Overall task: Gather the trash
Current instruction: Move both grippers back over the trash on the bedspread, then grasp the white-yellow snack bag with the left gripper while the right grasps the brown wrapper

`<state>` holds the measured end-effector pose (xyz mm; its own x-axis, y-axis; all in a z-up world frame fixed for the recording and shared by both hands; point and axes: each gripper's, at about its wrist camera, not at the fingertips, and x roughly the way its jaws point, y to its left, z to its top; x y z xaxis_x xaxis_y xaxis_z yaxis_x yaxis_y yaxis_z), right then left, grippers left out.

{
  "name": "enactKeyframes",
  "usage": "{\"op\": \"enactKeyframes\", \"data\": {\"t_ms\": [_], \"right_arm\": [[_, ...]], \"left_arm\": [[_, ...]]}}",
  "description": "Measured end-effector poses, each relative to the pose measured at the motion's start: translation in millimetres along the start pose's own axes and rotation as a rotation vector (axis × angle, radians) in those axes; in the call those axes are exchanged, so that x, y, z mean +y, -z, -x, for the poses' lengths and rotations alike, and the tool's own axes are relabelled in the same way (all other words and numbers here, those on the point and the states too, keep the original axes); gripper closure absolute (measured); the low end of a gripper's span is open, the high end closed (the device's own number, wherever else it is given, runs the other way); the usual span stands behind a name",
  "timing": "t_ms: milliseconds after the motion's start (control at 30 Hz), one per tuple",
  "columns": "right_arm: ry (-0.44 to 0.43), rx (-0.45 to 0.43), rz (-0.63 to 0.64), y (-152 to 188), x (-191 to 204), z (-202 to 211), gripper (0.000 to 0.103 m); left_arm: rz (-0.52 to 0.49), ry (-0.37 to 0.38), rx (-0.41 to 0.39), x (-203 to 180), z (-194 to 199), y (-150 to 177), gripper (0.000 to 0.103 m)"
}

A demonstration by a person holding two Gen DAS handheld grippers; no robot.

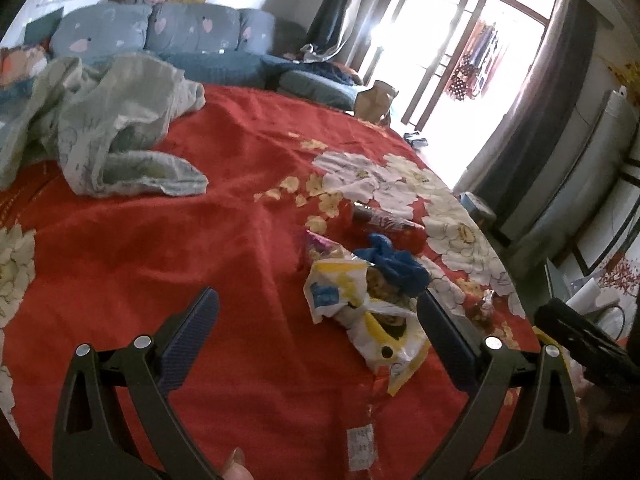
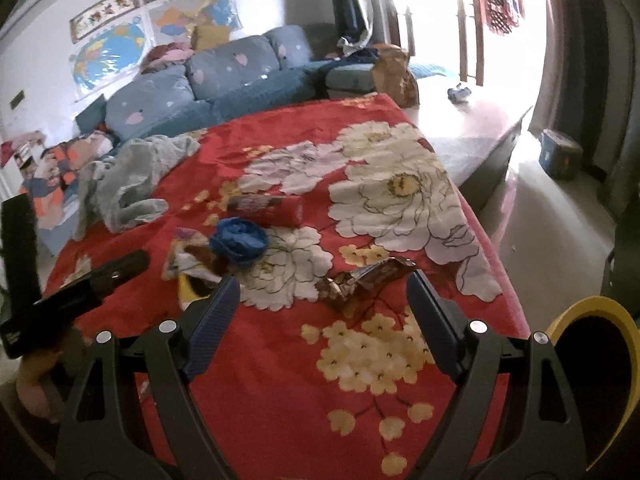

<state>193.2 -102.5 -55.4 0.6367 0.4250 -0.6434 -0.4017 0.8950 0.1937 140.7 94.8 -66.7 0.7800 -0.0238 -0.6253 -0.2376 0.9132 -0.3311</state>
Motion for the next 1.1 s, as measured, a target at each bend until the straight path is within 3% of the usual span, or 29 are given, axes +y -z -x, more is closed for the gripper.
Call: {"op": "enactKeyframes", "data": {"t_ms": [267,333,467,567,733,833,1100], "right_arm": [[0.063,0.070,-0.071,3.4,-16.8,-41.2,0.029],[0.060,0.086,-0.103,3.5,-21.9,-49.3,0.031],[0.043,0.103,-0.165,3.7,-29.4,-60.0,0.035],[0.023,0.115,-0.212,4.5,-35.4,-67.5,0.043],[0.001,0.125,-0.251,8.6,-40.8,-74.5,0.071],[-0.004,0.122,-0.242,11.1,-40.8,-74.7,0.083],[-0.023,0.112,-0.213,14.7,-40.7,-70.8,0.091]], "left_arm": [[0.047,0.067,0.092,3.9,-27.9,-0.5,0.009],[0.053,0.066,0.109,3.2,-35.0,-0.7,0.018],[0.061,0.069,0.134,1.7,-45.1,-0.8,0.022],[0.070,0.063,0.148,2.5,-51.3,-2.0,0.028],[0.074,0.074,0.157,2.1,-54.6,-1.9,0.060],[0.057,0.078,0.148,-1.4,-53.3,-0.3,0.064],[0.089,0.111,0.128,4.3,-43.2,3.3,0.069]]}}
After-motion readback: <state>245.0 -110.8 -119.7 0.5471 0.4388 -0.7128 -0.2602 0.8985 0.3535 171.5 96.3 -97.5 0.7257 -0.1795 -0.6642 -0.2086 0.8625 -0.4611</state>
